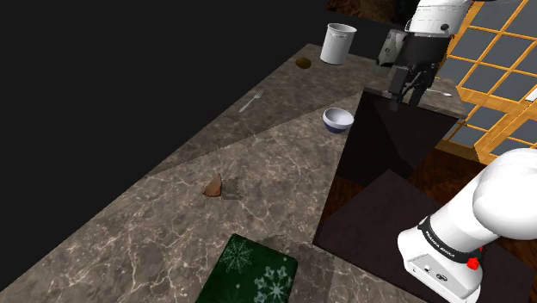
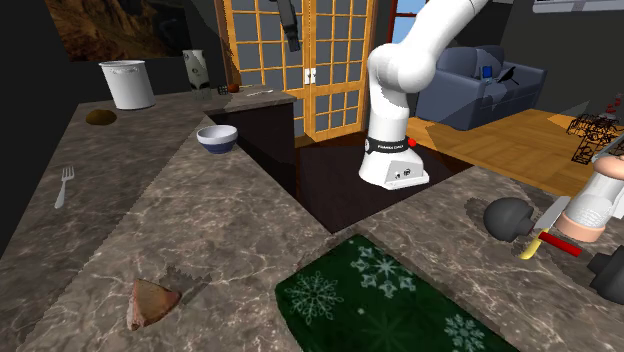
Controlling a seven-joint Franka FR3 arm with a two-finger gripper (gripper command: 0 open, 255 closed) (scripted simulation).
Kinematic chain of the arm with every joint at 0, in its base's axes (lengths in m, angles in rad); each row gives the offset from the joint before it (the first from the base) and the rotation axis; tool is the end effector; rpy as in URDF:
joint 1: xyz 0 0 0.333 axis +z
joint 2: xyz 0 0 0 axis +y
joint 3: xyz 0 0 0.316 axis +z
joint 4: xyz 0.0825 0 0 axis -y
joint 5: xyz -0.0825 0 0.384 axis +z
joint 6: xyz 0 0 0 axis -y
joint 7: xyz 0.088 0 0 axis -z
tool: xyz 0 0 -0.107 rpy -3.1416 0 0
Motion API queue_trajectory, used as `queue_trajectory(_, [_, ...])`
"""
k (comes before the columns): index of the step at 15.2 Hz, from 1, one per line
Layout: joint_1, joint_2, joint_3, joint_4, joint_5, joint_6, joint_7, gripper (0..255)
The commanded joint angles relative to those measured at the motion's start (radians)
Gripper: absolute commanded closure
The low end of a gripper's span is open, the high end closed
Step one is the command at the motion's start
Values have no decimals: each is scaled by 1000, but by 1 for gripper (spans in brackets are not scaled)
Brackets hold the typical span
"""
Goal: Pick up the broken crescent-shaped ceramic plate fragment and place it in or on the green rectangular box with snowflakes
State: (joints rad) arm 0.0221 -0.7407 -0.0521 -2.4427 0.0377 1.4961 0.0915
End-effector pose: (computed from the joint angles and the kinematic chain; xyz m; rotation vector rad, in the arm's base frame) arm 0.3035 -0.0076 0.5306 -3.0557 0.1610 0.3213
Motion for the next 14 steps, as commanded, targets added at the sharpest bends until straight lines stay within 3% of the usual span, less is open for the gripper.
queue_trajectory(1, [0, 0, 0, 0, 0, 0, 0, 0])
queue_trajectory(14, [90, 254, 231, -46, 160, 370, 269, 0])
